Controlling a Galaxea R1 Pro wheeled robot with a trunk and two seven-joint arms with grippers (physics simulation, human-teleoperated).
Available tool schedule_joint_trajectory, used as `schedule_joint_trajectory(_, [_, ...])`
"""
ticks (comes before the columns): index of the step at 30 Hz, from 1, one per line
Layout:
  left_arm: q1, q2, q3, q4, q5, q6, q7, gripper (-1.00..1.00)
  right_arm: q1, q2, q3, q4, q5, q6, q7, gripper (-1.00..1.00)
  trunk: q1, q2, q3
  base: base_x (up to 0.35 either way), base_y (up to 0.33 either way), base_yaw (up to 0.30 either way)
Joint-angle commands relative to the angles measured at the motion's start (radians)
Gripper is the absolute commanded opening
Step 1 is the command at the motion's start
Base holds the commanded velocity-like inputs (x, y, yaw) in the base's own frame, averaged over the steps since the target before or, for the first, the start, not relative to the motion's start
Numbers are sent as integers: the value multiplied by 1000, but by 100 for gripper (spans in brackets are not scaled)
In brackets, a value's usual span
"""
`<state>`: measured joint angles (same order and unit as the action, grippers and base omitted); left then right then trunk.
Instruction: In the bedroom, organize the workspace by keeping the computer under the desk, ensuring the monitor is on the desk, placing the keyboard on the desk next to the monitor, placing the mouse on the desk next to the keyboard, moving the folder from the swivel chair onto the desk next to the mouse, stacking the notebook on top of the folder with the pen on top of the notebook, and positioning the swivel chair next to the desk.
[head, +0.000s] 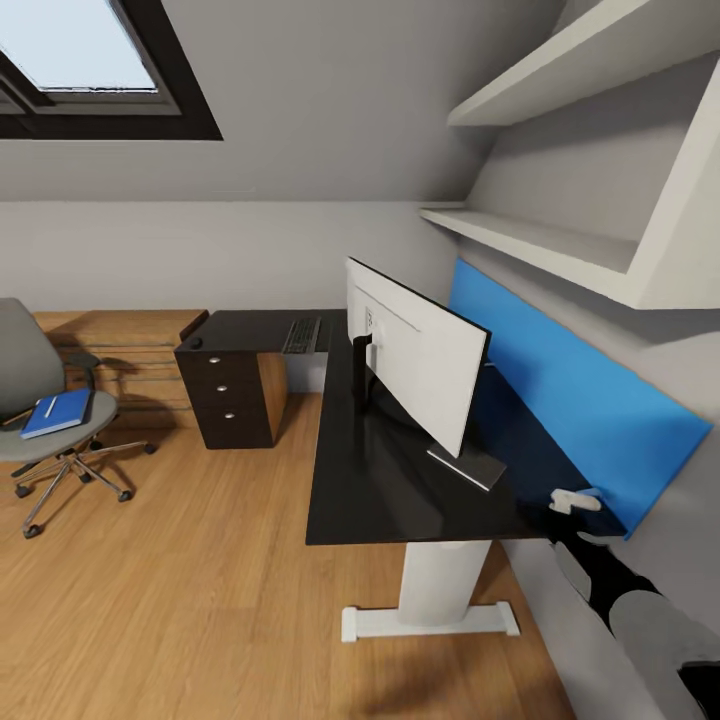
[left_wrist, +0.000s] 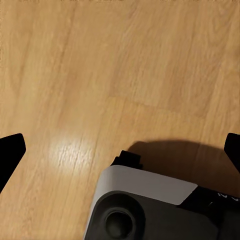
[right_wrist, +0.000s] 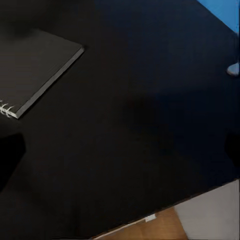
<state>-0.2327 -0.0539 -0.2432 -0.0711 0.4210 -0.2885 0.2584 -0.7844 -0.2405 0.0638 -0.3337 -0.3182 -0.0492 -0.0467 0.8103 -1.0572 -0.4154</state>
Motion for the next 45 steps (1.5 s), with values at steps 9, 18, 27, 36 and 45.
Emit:
schedule_joint_trajectory(9, [-1, 0, -8, -1, 7, -5, 4, 100, -22, 4, 2, 54, -7, -101, 6, 100, 0, -1, -1, 187, 0, 0])
schedule_joint_trajectory(18, [-1, 0, -8, -1, 8, -40, 4, 100, -22, 4, 2, 59, -4, -180, 4, 100, 0, -1, -1, 213, 0, 0])
schedule_joint_trajectory(27, [-1, 0, -10, 0, 7, -41, 4, 100, -22, 1, 0, 62, -5, -185, 5, 100, 0, -1, -1, 123, -26, 0])
schedule_joint_trajectory(36, [-1, 2, -8, 0, 8, -41, 4, 100, -22, 1, 1, 65, -3, -187, 5, 100, 0, -1, -1, 246, -105, 0])
schedule_joint_trajectory(45, [-1, 2, -8, 0, 9, -41, 5, 100, -22, 0, 0, 69, -4, -184, 4, 100, 0, -1, -1, 91, -23, 0])
